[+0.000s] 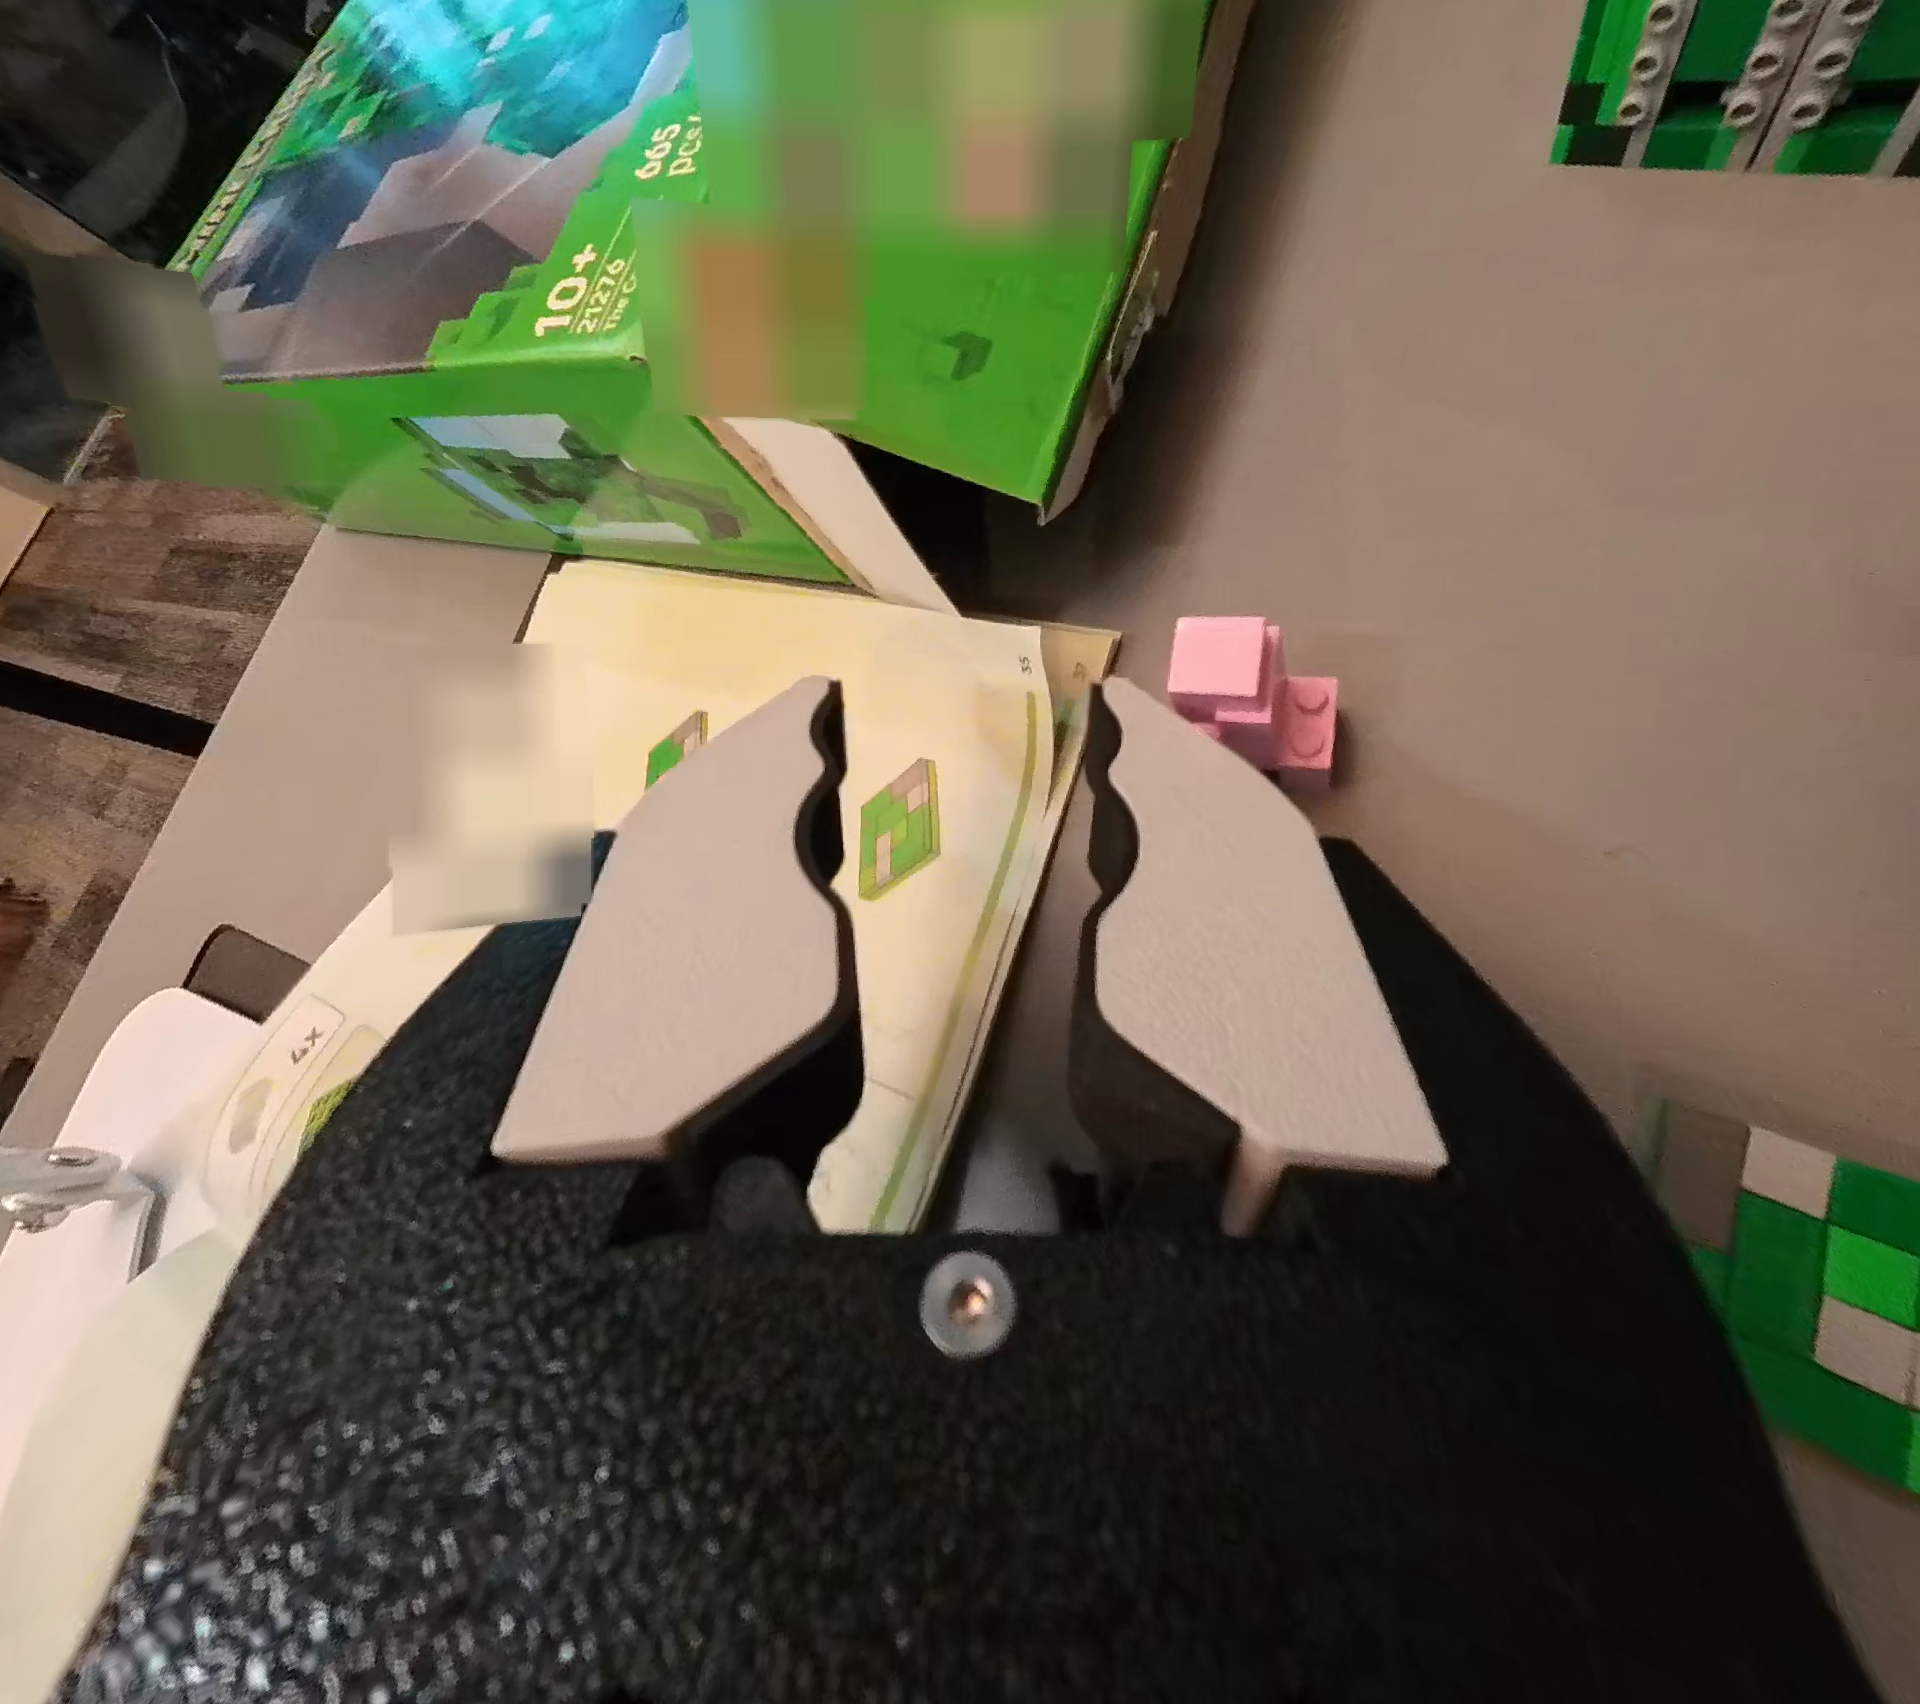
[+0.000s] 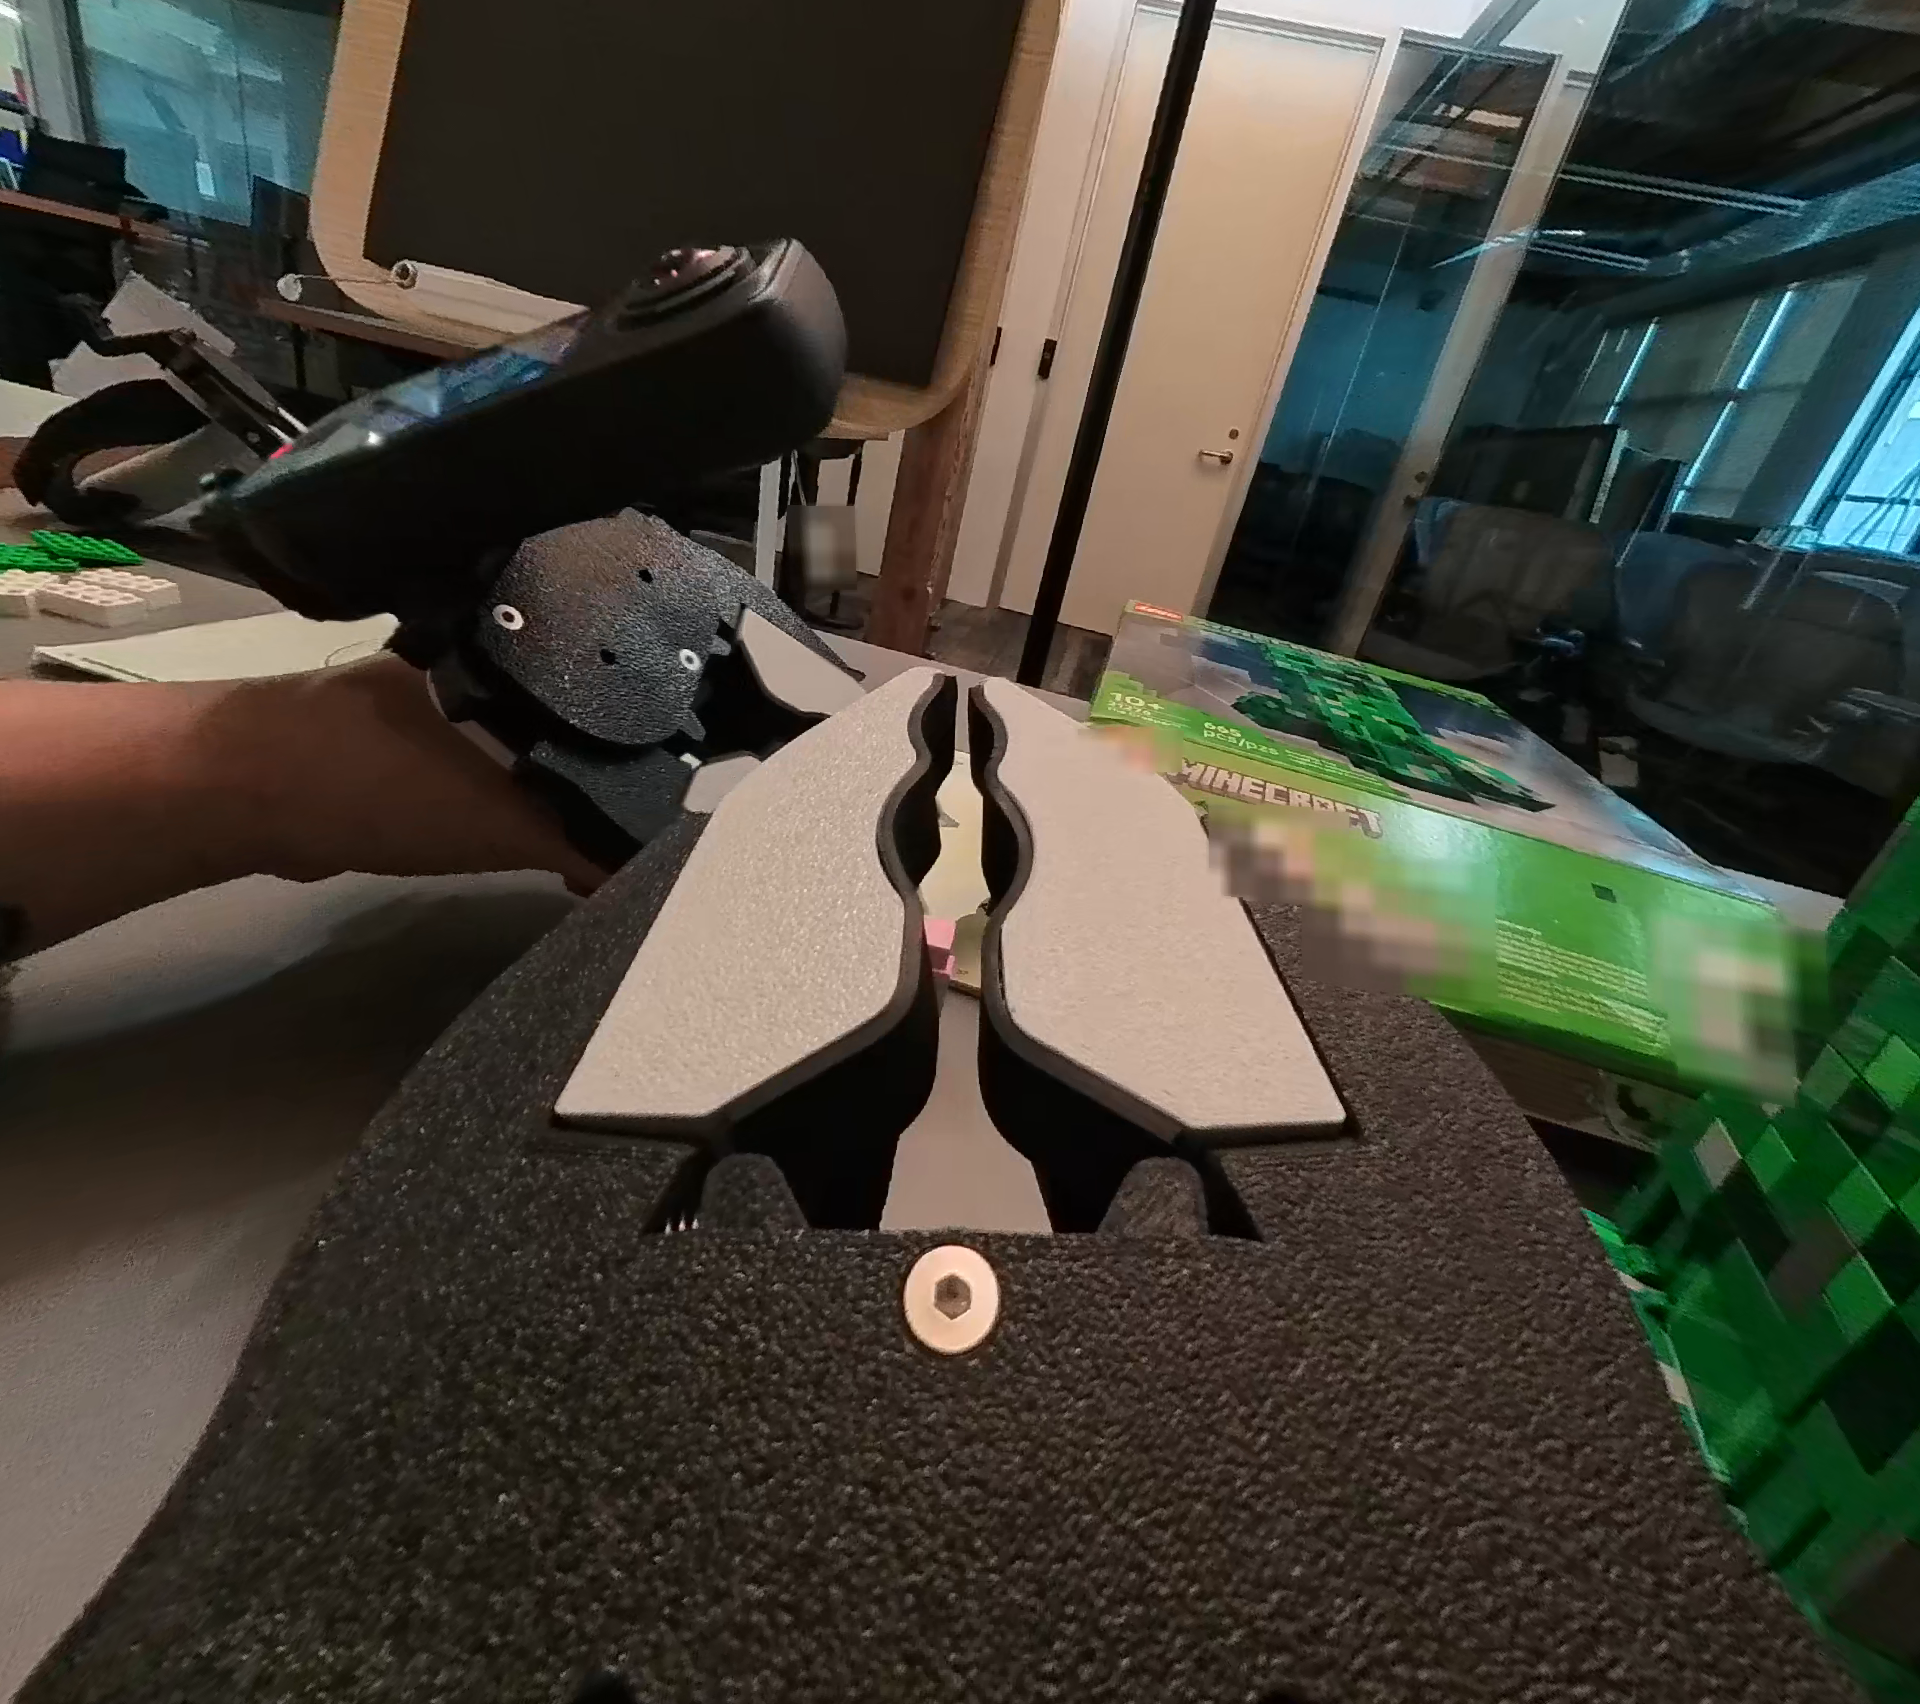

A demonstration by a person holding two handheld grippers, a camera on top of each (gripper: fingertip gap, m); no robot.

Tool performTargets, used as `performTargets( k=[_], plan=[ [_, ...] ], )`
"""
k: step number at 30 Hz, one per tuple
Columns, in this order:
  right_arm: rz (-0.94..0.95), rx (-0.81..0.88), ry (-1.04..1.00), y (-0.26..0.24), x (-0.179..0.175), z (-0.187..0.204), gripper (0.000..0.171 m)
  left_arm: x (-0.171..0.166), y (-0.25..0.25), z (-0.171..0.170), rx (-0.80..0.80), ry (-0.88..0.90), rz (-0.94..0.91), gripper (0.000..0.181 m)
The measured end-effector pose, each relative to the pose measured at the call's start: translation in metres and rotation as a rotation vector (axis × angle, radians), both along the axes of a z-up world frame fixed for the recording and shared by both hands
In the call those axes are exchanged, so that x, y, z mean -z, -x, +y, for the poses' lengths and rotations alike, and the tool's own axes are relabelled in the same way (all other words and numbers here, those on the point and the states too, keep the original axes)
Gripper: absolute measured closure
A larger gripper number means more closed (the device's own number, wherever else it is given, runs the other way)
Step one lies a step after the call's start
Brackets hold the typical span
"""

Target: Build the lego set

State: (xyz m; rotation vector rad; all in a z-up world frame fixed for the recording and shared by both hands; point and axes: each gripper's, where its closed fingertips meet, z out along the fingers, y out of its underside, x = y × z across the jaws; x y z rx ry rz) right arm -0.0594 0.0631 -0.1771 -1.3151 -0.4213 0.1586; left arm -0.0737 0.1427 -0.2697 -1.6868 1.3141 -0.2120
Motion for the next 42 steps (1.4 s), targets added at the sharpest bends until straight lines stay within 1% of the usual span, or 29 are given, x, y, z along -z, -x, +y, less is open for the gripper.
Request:
performTargets(
  k=[6, 9, 11, 12, 13, 14, 17, 19, 23, 27, 29, 32, 34, 42],
  plan=[
    [-0.001, -0.002, 0.004, 0.001, 0.001, 0.001, 0.169, 0.003, -0.009, 0.003, 0.003, 0.009, -0.005, 0.138],
    [0.0, -0.003, 0.005, 0.001, 0.001, 0.001, 0.169, 0.006, -0.007, 0.01, -0.035, -0.008, 0.019, 0.141],
    [-0.001, -0.003, 0.004, 0.001, 0.001, 0.001, 0.169, 0.006, -0.004, 0.014, -0.061, -0.023, 0.03, 0.148],
    [-0.002, -0.003, 0.004, 0.001, 0.001, 0.001, 0.169, 0.006, -0.003, 0.015, -0.071, -0.029, 0.035, 0.158],
    [-0.002, -0.003, 0.004, 0.001, 0.001, 0.001, 0.169, 0.006, -0.001, 0.015, -0.076, -0.032, 0.04, 0.174],
    [-0.001, -0.004, 0.004, 0.001, 0.001, 0.001, 0.169, 0.005, 0.001, 0.016, -0.082, -0.037, 0.04, 0.181],
    [-0.001, -0.007, 0.004, 0.001, 0.001, 0.001, 0.169, 0.0, 0.006, 0.017, -0.102, -0.023, 0.007, 0.181],
    [-0.004, -0.009, 0.003, 0.002, 0.001, 0.0, 0.169, -0.012, 0.014, 0.02, -0.139, -0.034, -0.051, 0.181],
    [-0.022, -0.014, -0.005, 0.004, 0.001, -0.001, 0.17, -0.04, 0.047, 0.026, -0.274, -0.098, -0.188, 0.181],
    [-0.063, -0.029, -0.025, 0.011, 0.001, -0.004, 0.171, -0.068, 0.105, 0.025, -0.473, -0.184, -0.319, 0.181],
    [-0.088, -0.037, -0.036, 0.014, 0.001, -0.006, 0.171, -0.077, 0.14, 0.02, -0.581, -0.233, -0.336, 0.181],
    [-0.108, -0.044, -0.044, 0.018, 0.002, -0.007, 0.171, -0.077, 0.184, 0.008, -0.709, -0.271, -0.269, 0.181],
    [-0.115, -0.044, -0.042, 0.018, 0.003, -0.006, 0.171, -0.072, 0.204, -0.003, -0.76, -0.269, -0.241, 0.181],
    [-0.146, -0.04, -0.046, 0.02, 0.005, -0.006, 0.171, -0.051, 0.255, -0.035, -0.873, -0.19, -0.161, 0.181]
  ],
)
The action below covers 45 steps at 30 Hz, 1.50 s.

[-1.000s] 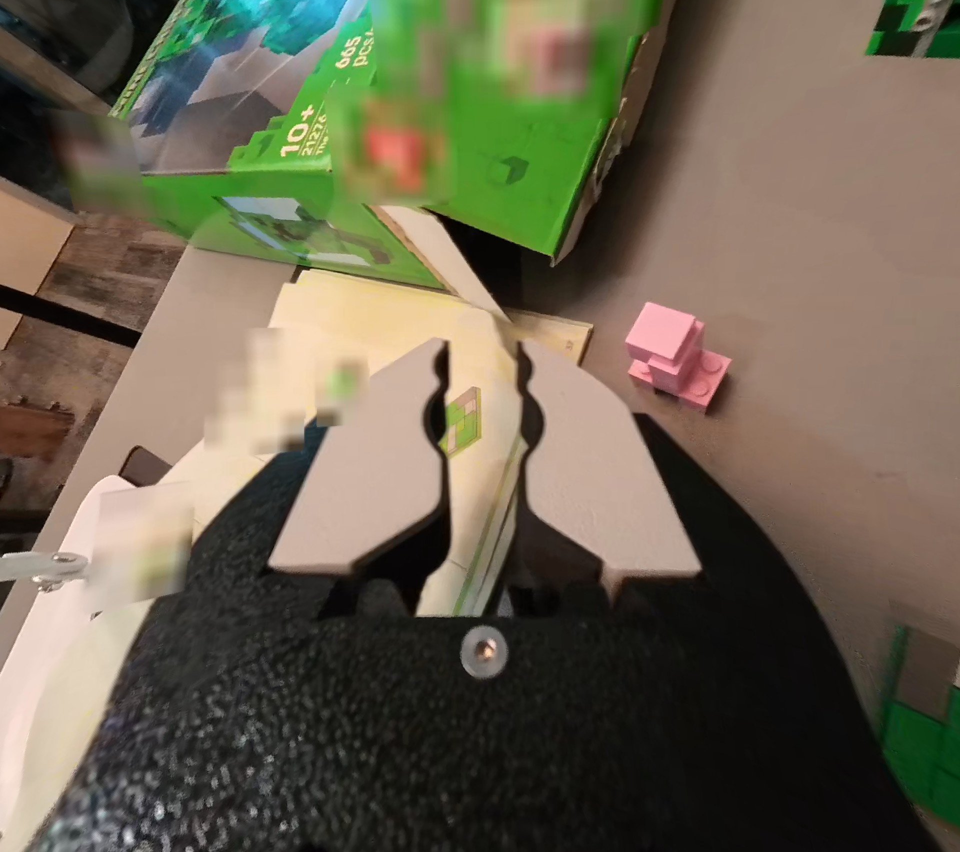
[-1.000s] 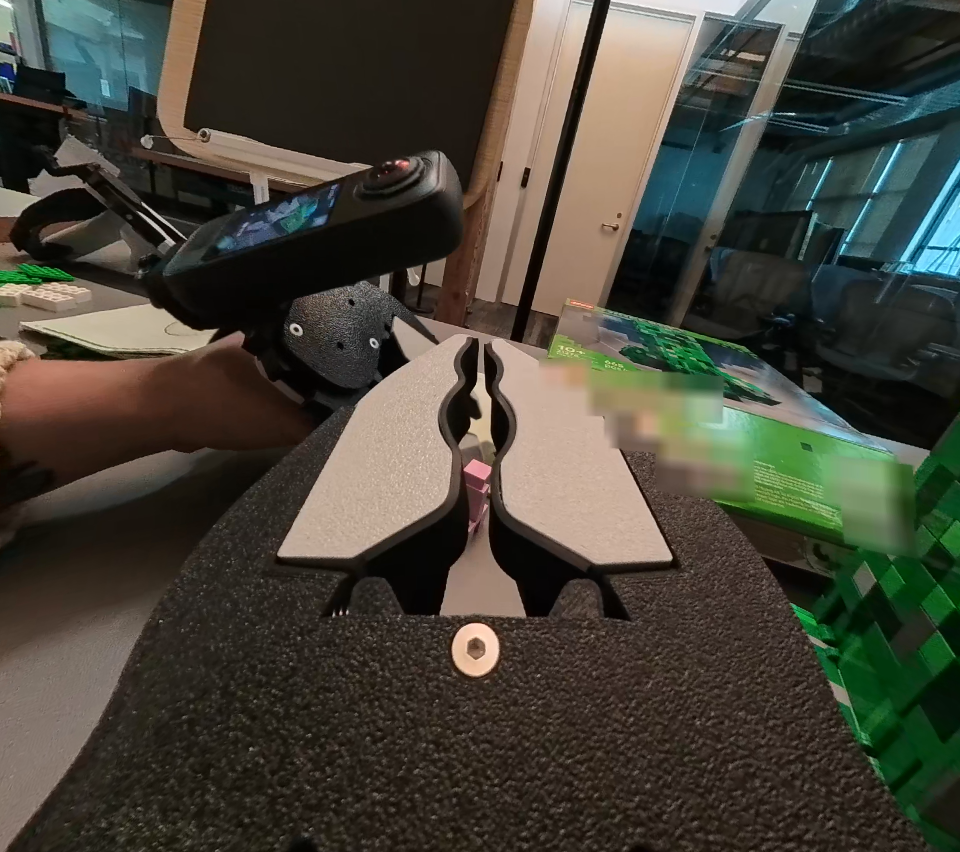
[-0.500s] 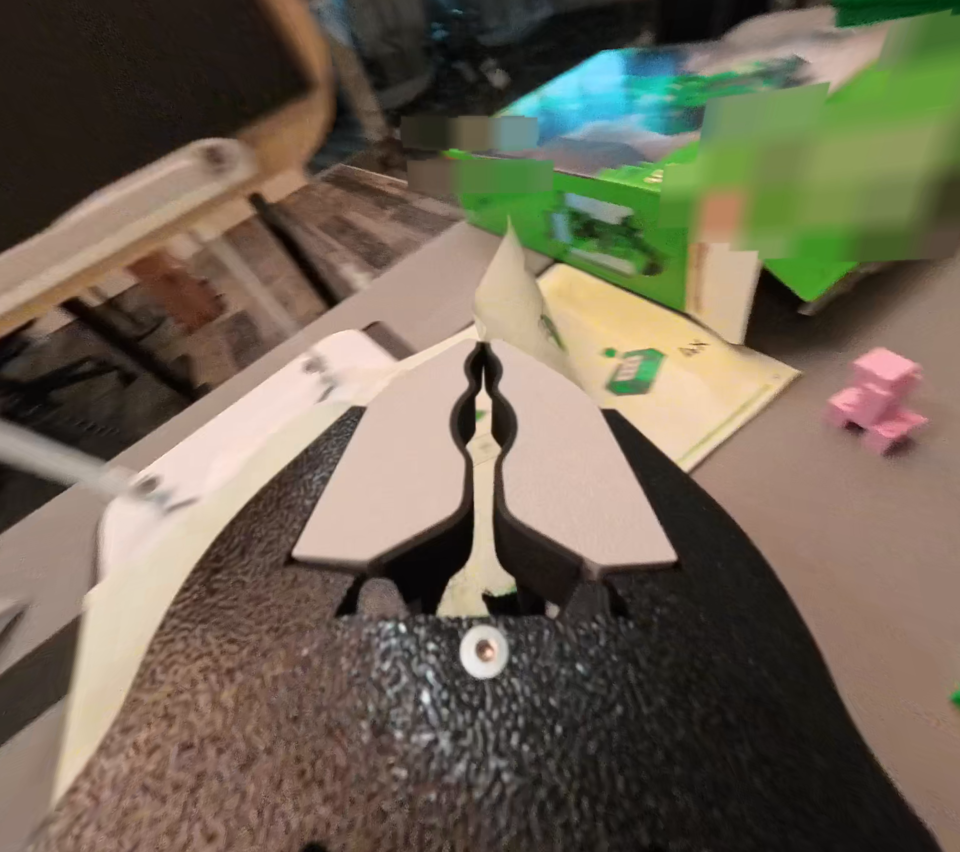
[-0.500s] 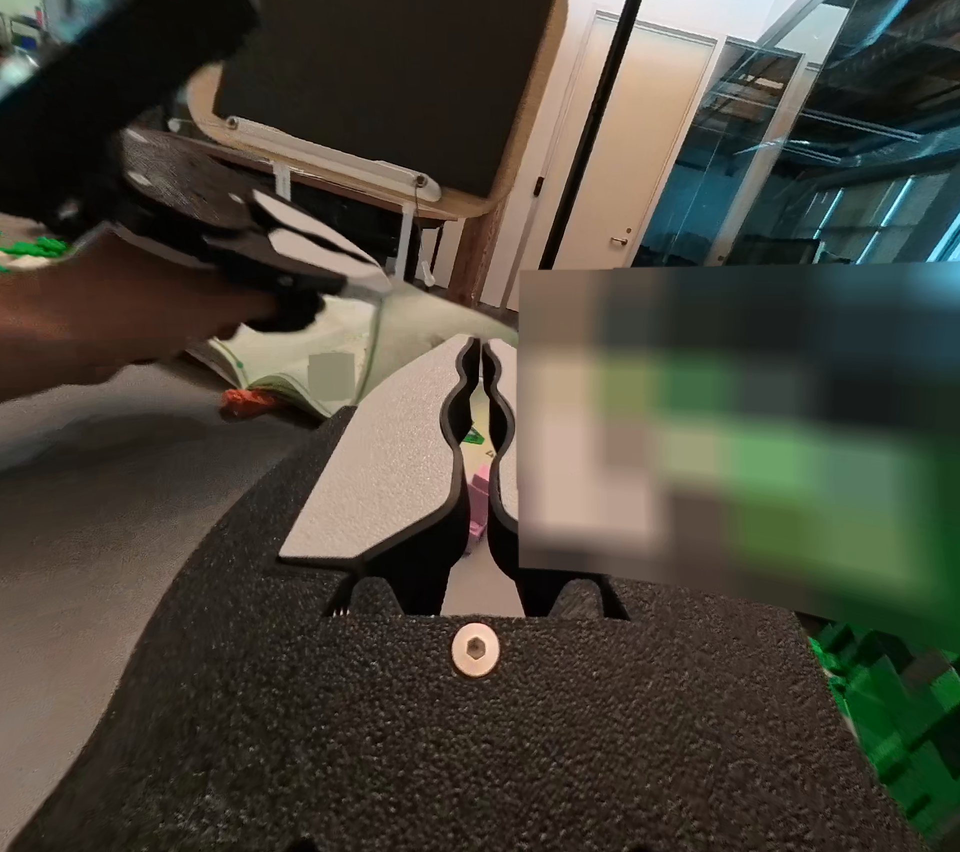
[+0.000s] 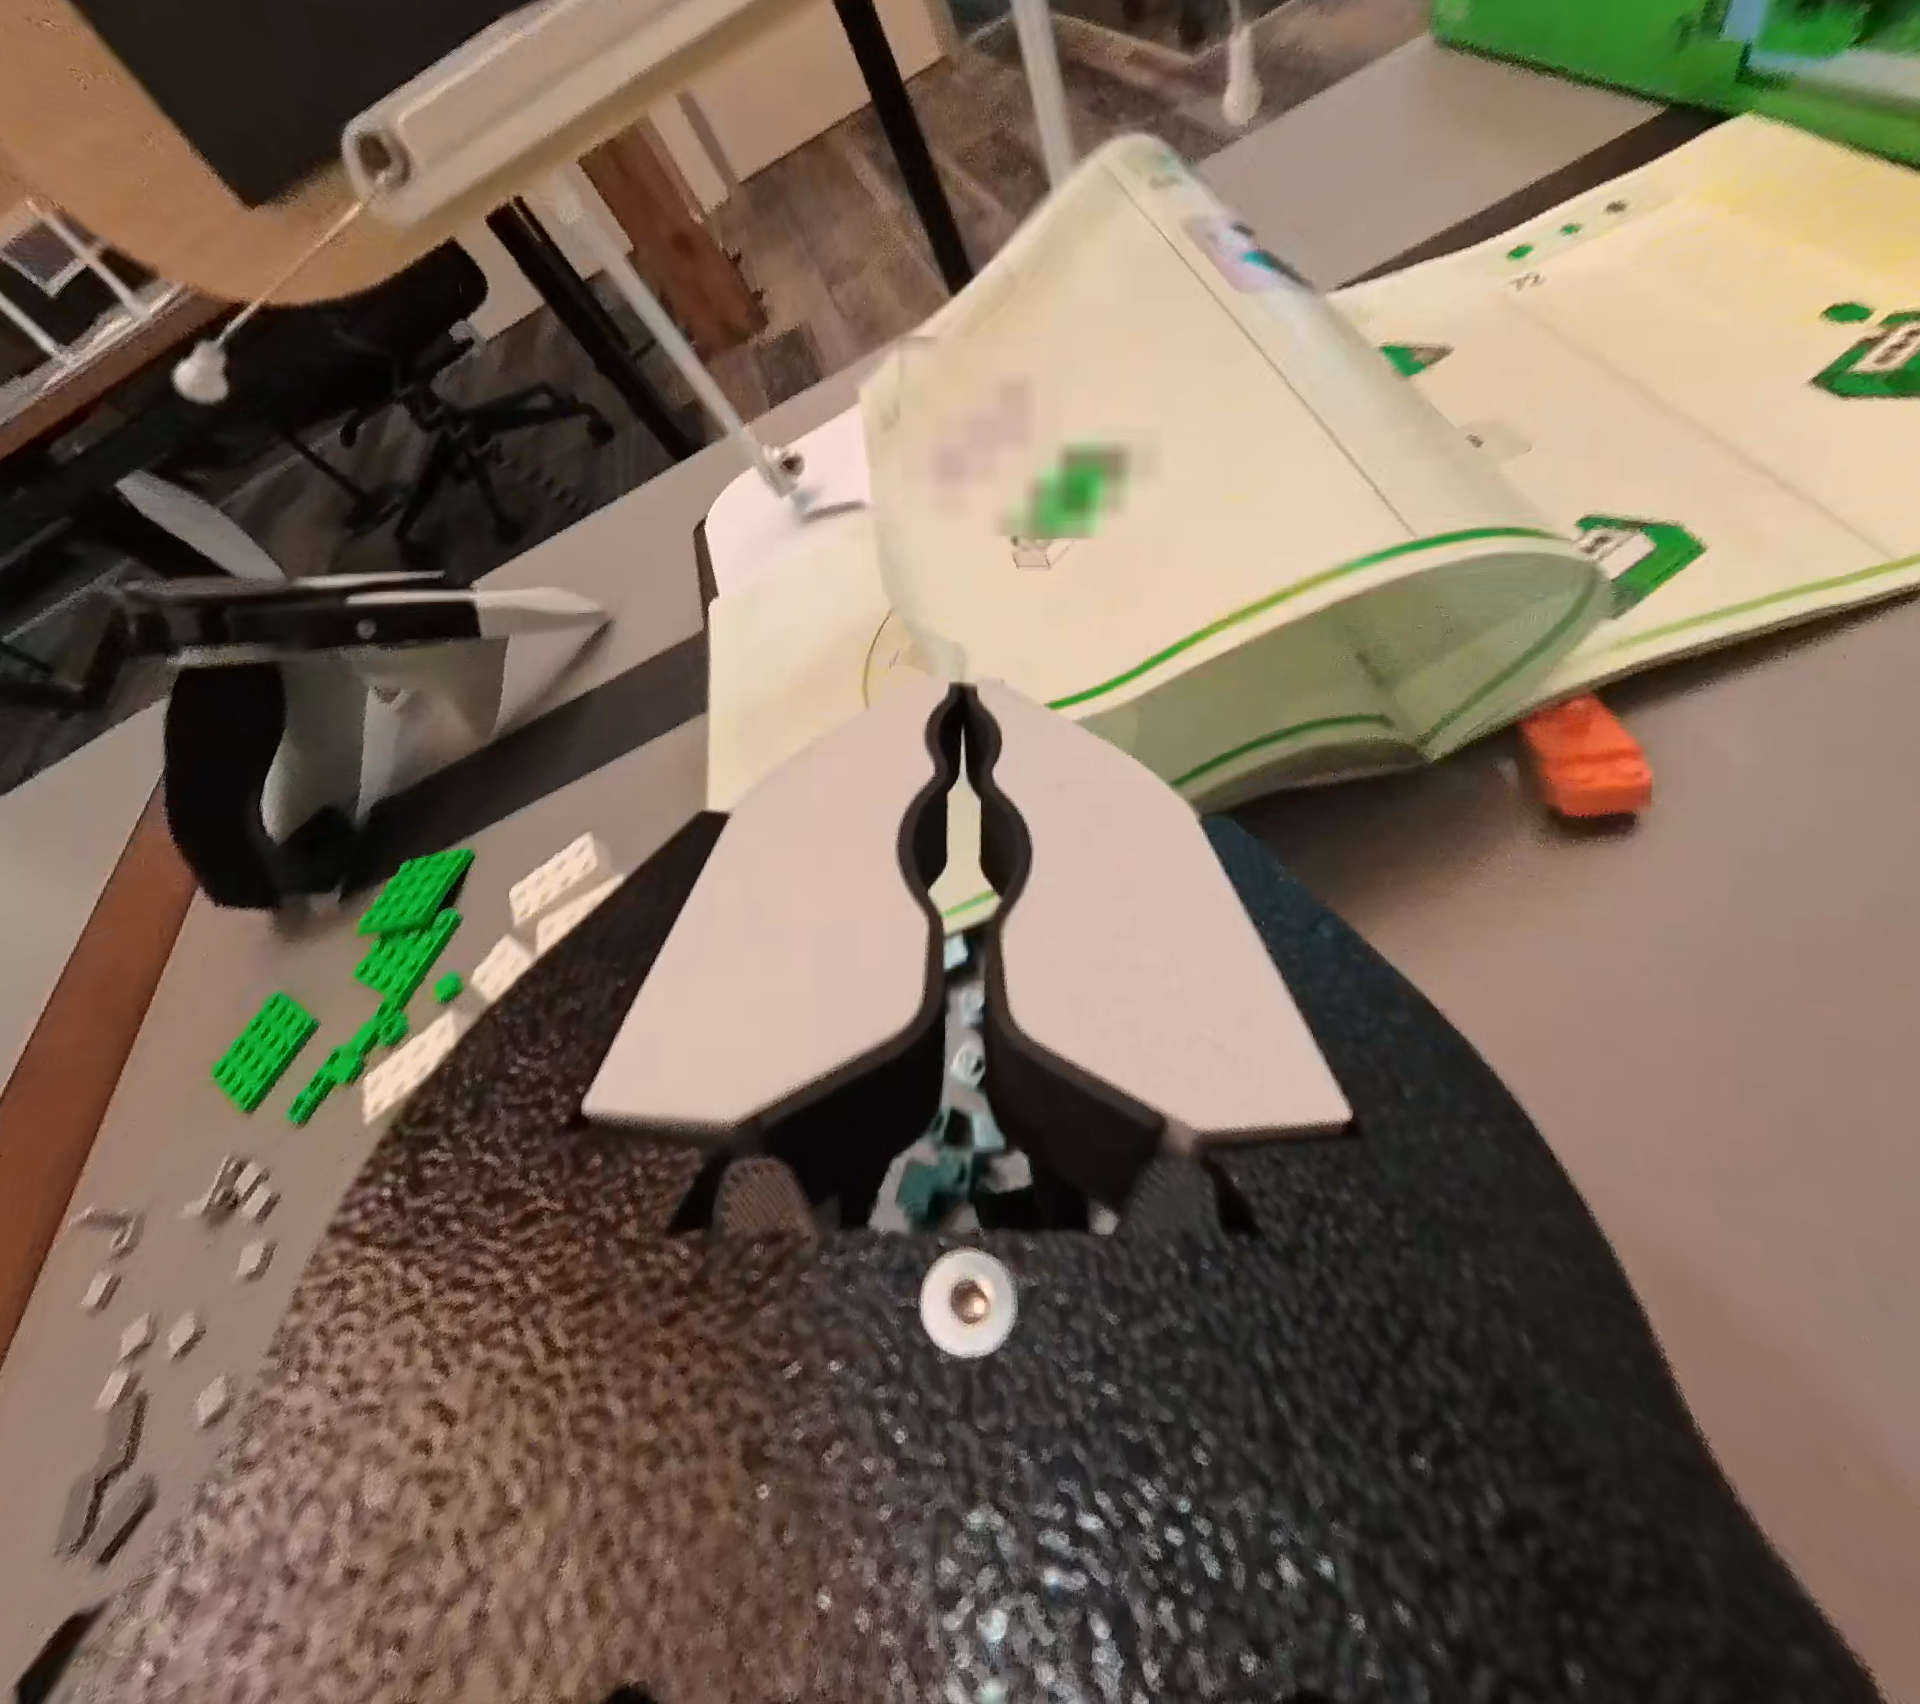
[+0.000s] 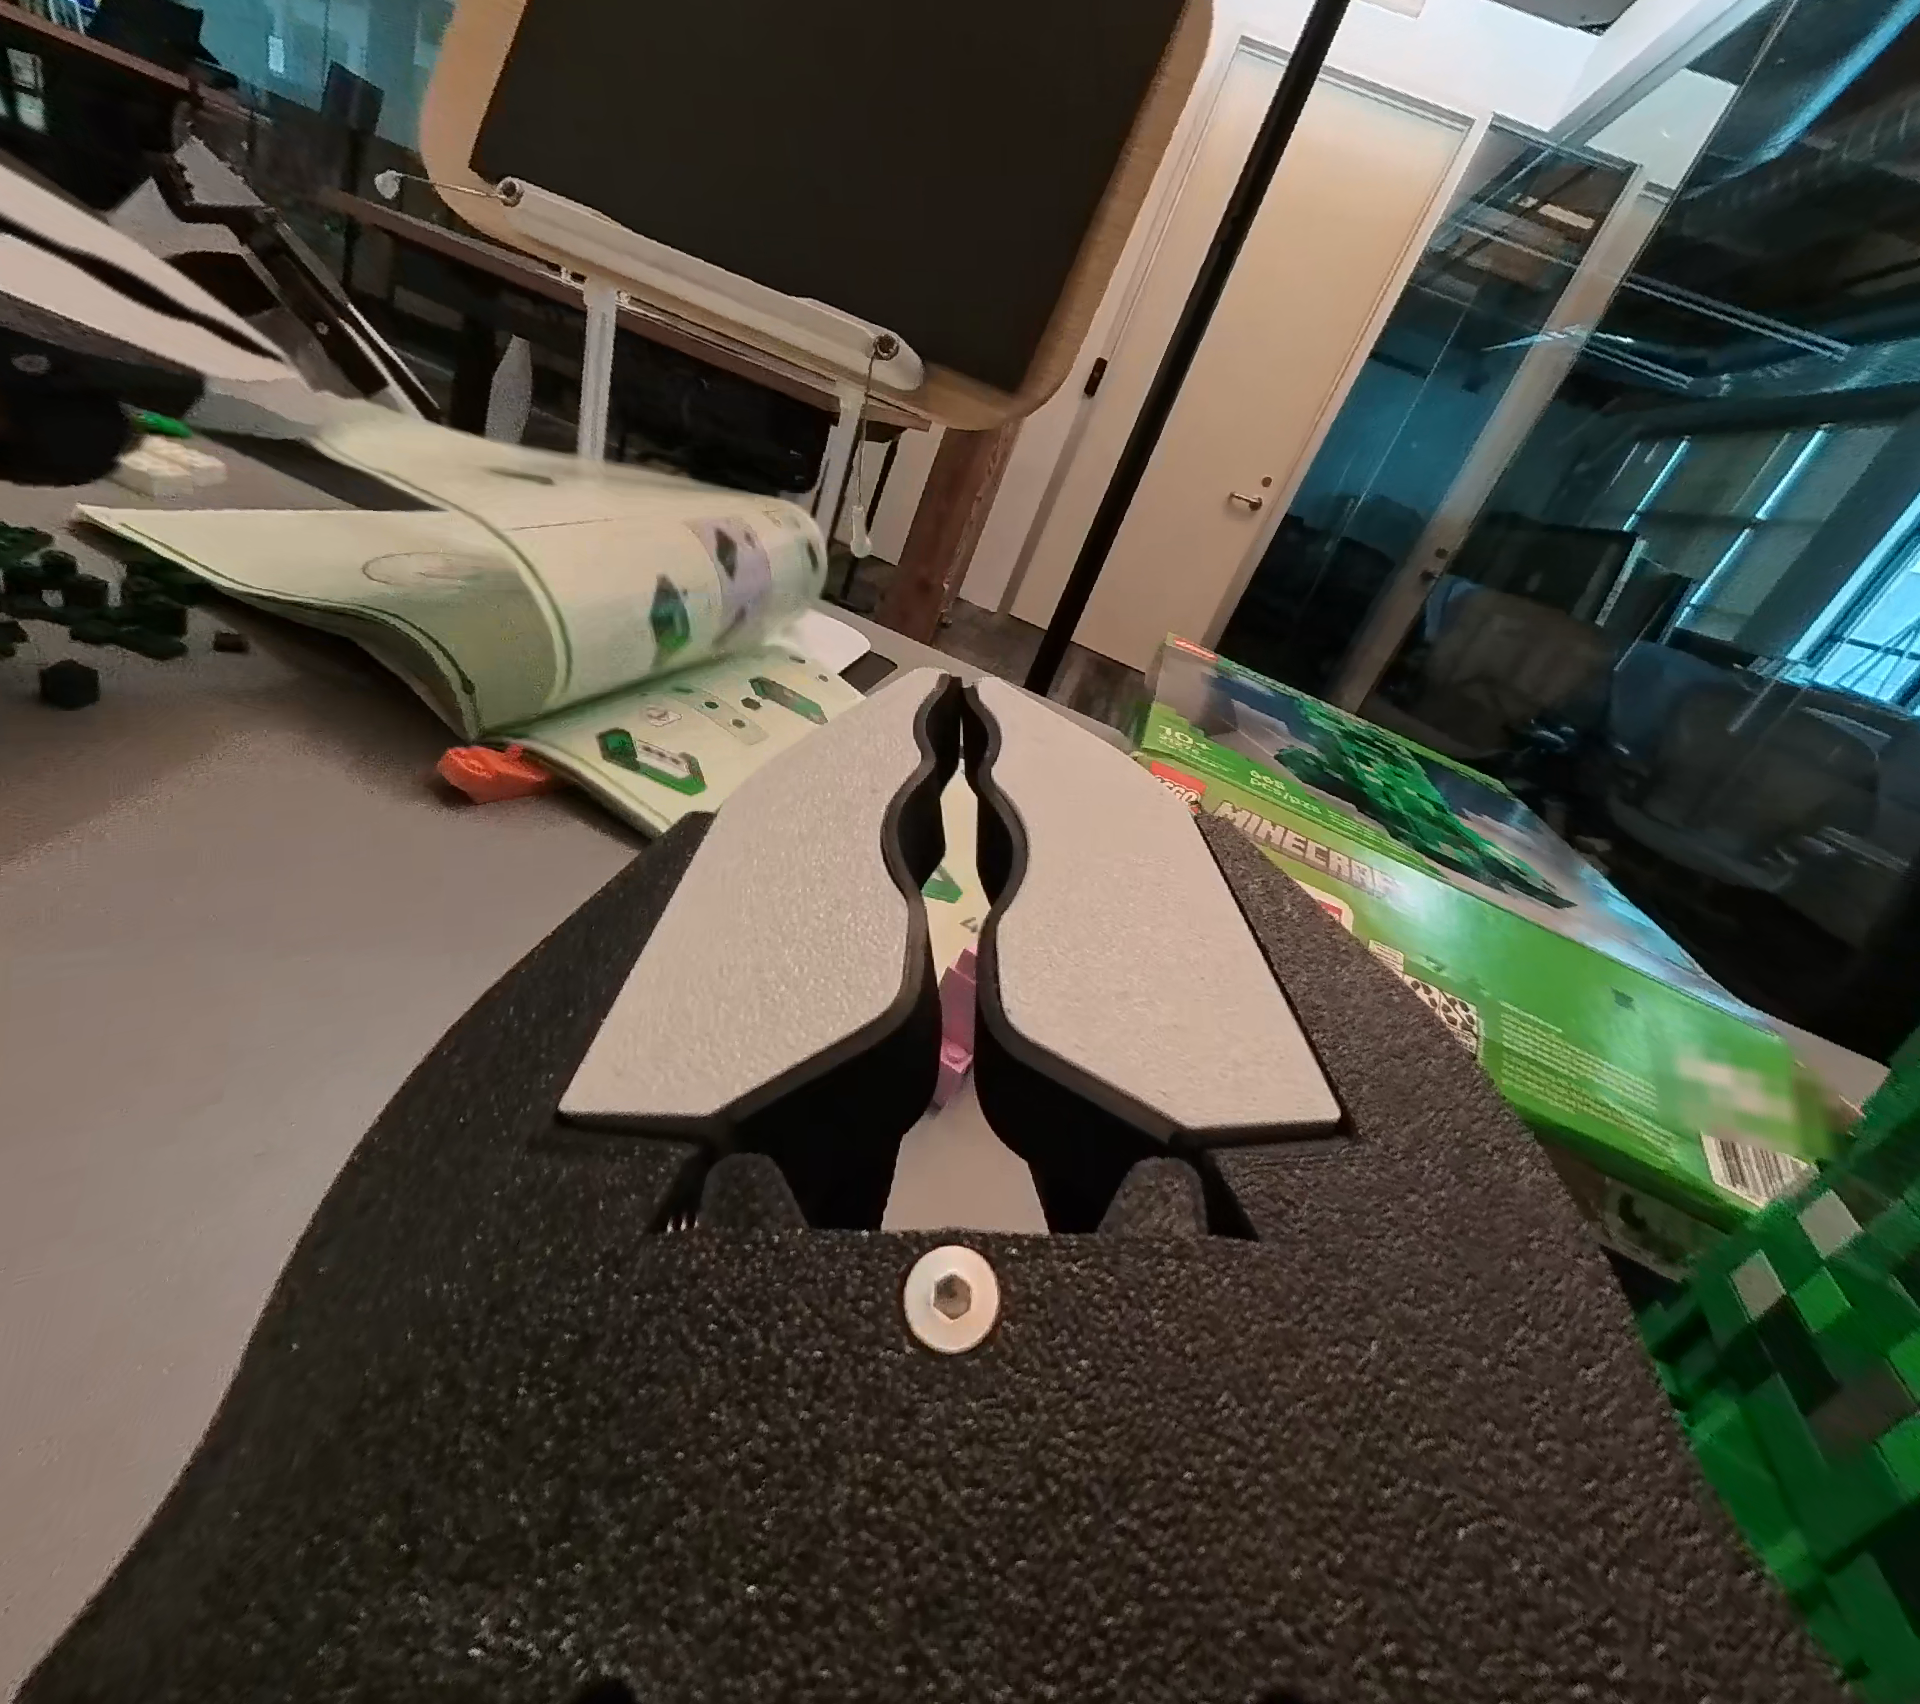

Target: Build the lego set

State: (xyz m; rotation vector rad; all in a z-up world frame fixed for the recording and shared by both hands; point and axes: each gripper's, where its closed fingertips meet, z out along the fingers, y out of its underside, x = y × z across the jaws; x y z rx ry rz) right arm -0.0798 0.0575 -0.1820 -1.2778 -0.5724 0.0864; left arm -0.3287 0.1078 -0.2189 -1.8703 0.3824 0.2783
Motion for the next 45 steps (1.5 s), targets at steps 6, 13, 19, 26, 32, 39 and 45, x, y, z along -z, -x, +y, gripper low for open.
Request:
performTargets(
  k=[6, 13, 19, 26, 32, 39, 45],
  plan=[
    [-0.032, -0.002, -0.003, 0.003, 0.002, 0.0, 0.171, 0.013, 0.033, -0.017, -0.074, 0.065, 0.02, 0.181],
    [-0.074, -0.005, 0.008, 0.008, 0.007, 0.001, 0.171, 0.029, 0.054, -0.016, -0.092, 0.137, -0.031, 0.181],
    [-0.131, 0.006, 0.004, 0.011, 0.011, 0.001, 0.171, 0.038, 0.072, -0.016, -0.154, 0.156, -0.002, 0.179],
    [-0.168, 0.045, 0.001, 0.01, 0.014, 0.002, 0.171, 0.041, 0.08, -0.017, -0.191, 0.16, -0.044, 0.143],
    [-0.194, 0.078, 0.001, 0.007, 0.015, 0.003, 0.171, 0.015, 0.092, -0.031, -0.217, 0.002, -0.061, 0.136],
    [-0.206, 0.112, 0.004, 0.005, 0.016, 0.006, 0.171, -0.011, 0.059, -0.055, -0.031, -0.165, -0.249, 0.132],
    [-0.172, 0.136, -0.002, -0.001, 0.012, 0.005, 0.171, -0.006, 0.012, -0.055, 0.137, -0.141, -0.147, 0.108]
  ],
)
